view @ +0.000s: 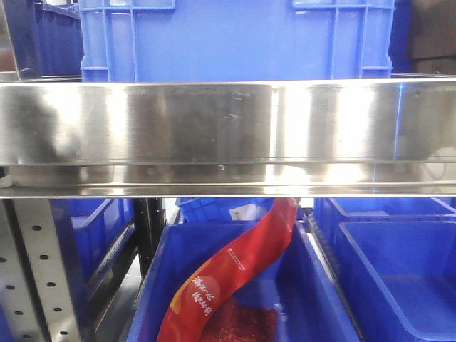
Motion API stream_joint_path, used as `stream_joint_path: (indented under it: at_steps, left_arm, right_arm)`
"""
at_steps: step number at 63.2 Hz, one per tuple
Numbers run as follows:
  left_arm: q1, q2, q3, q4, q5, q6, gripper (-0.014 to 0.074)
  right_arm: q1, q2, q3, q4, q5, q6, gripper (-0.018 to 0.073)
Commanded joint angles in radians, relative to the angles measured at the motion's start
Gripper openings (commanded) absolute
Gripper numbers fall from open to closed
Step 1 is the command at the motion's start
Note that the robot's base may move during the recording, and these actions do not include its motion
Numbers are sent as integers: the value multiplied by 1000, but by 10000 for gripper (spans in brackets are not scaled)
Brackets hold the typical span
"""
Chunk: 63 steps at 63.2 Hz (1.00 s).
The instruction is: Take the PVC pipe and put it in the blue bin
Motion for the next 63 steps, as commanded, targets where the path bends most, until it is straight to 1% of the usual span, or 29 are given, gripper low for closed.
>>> stream_joint_path:
  at_steps: [1, 3, 7, 63]
  left_arm:
    - [0, -7, 5, -8, -35, 1, -111]
    - [0, -7, 5, -17, -14, 1, -111]
    - [0, -7, 5, -24, -12, 1, -111]
    - [0, -7, 5, -24, -12, 1, -111]
  right_arm:
    - [-6, -5, -1, 1, -17, -3, -167]
    - [-6, -5, -1, 1, -17, -3, -167]
    - [-6, -5, -1, 1, -17, -3, -167]
    - [-6, -5, -1, 1, -17, -3, -167]
